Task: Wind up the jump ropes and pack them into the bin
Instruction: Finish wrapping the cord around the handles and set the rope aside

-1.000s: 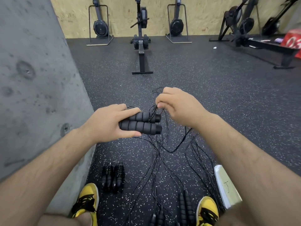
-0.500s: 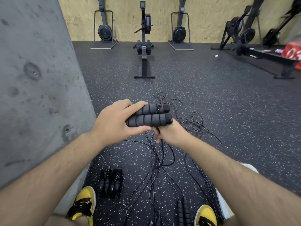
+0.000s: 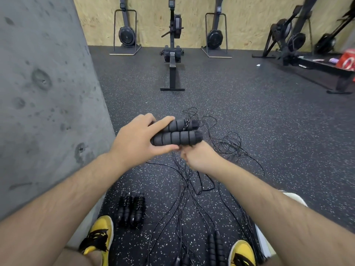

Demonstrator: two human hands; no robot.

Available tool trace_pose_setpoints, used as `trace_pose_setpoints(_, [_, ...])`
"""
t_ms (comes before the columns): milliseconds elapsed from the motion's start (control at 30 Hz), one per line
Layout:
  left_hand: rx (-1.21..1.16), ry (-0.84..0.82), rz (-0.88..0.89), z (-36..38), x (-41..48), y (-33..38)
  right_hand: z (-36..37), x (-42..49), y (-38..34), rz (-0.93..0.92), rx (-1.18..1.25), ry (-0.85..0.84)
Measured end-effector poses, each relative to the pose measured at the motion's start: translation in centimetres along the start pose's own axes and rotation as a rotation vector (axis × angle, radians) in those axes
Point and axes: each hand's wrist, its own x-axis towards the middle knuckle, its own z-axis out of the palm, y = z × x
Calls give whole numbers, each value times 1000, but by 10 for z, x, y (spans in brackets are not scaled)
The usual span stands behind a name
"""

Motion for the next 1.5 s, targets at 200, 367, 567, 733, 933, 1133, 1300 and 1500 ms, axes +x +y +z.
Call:
trace_pose_setpoints(200, [285, 7, -46, 3, 8, -18, 1, -9, -9, -36, -181, 17])
trace_pose_setpoints(367, [311, -33, -65, 9, 6, -28, -13, -36, -31, -12, -343, -150])
trace_pose_setpoints(567, [296, -65, -45, 4, 6, -29, -56, -35, -81, -198, -781, -82])
trace_pose_setpoints(733, [182, -161, 135, 1, -3, -35, -66, -17, -62, -377, -812, 69])
trace_pose_setpoints(933, [-118, -182, 249, -8, -13, -22, -68, 14, -24, -501, -617, 69])
trace_pose_setpoints(1133, [-384, -135, 135, -24, -14, 1, -54, 16, -7, -501, -105, 62])
trace_pose_setpoints(1300, [-399, -33, -12, -25, -10, 11, -21, 11, -11, -255, 208, 38])
trace_pose_setpoints(1500, [-348, 34, -119, -20, 1, 17, -4, 7, -24, -88, 475, 42])
